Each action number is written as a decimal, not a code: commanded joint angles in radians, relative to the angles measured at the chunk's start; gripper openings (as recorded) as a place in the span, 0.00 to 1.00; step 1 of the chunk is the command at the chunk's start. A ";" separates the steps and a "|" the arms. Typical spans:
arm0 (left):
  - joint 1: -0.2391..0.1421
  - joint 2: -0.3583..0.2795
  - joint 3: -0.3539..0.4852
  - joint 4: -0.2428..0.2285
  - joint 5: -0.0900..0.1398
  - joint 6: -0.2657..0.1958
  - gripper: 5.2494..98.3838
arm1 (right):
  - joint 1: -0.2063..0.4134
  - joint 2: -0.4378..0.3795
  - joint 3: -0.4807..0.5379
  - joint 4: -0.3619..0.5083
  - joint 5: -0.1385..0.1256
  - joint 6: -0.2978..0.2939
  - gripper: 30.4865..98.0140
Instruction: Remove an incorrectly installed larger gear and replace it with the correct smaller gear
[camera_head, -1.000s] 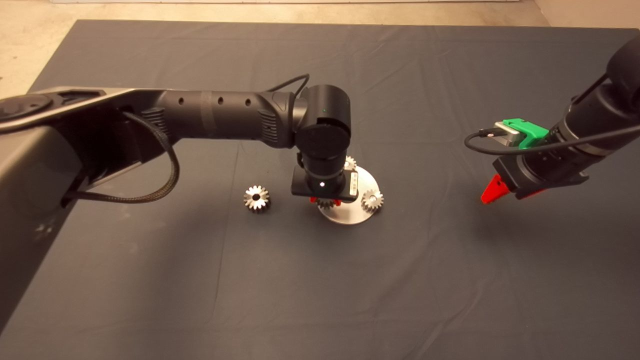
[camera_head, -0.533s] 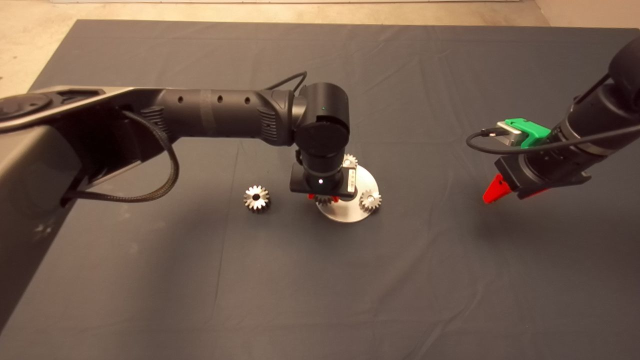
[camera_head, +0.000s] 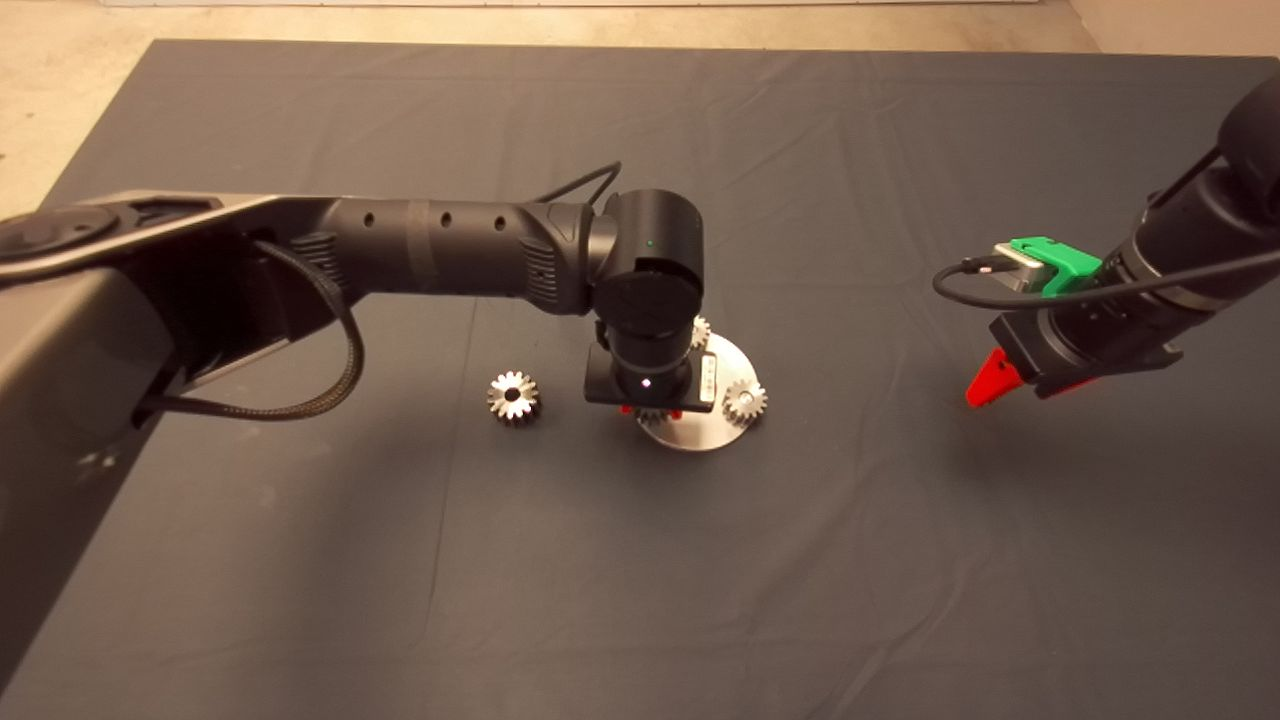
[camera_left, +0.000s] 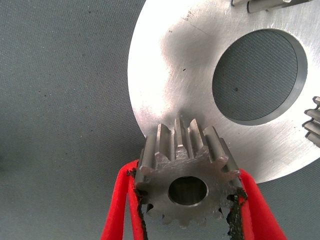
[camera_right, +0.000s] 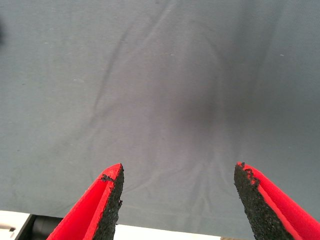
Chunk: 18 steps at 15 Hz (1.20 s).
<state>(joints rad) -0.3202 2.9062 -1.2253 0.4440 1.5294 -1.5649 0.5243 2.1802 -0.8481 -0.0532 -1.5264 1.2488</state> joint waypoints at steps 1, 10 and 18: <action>0.041 0.002 0.028 -0.018 0.129 -0.003 0.20 | 0.017 -0.001 0.008 -0.025 0.000 0.024 0.42; 0.089 -0.003 0.031 -0.018 0.129 0.007 0.21 | 0.016 0.002 0.001 -0.028 -0.001 0.024 0.42; 0.096 -0.005 0.028 -0.018 0.129 0.046 0.21 | 0.008 0.013 0.014 -0.030 -0.001 0.047 0.42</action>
<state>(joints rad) -0.2962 2.9038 -1.1955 0.4911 1.5515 -1.5500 0.5234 2.1885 -0.8462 -0.0532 -1.5268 1.2714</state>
